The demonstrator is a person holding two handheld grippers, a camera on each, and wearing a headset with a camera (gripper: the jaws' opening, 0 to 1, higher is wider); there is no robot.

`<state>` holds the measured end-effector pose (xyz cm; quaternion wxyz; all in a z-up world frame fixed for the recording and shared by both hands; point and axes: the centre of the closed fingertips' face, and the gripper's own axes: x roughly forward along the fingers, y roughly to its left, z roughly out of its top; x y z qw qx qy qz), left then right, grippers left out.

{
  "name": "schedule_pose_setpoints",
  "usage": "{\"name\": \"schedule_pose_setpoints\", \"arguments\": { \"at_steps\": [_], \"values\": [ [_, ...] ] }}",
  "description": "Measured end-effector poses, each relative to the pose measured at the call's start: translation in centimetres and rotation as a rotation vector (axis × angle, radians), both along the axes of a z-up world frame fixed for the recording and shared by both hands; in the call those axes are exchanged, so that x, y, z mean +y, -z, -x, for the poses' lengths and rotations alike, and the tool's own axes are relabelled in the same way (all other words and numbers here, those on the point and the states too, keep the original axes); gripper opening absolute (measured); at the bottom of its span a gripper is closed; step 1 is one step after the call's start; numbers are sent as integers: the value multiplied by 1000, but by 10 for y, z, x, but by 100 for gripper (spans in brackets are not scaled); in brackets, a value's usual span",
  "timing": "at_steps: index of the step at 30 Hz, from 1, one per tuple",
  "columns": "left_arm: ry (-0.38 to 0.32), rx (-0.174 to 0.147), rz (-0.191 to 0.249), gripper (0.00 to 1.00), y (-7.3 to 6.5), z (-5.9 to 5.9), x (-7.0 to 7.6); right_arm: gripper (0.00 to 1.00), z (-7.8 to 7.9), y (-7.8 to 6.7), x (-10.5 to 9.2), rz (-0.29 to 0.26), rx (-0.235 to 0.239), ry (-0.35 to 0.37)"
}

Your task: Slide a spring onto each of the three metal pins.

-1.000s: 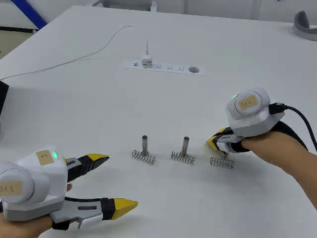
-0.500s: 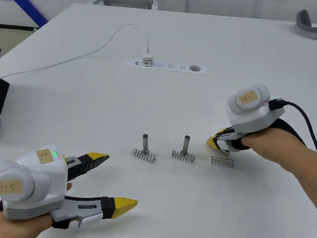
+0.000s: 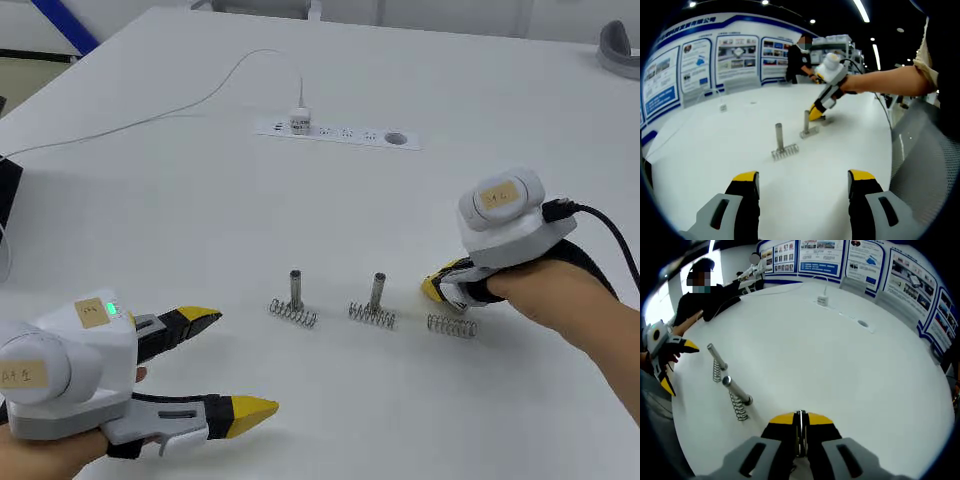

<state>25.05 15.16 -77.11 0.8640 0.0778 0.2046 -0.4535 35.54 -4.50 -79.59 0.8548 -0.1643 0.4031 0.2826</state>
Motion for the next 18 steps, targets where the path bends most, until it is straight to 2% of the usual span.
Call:
{"name": "schedule_pose_setpoints", "arguments": {
  "at_steps": [18],
  "values": [
    [9,-10,0,73,-5,1,-5,9,2,-15,-5,-18,-34,4]
  ]
}}
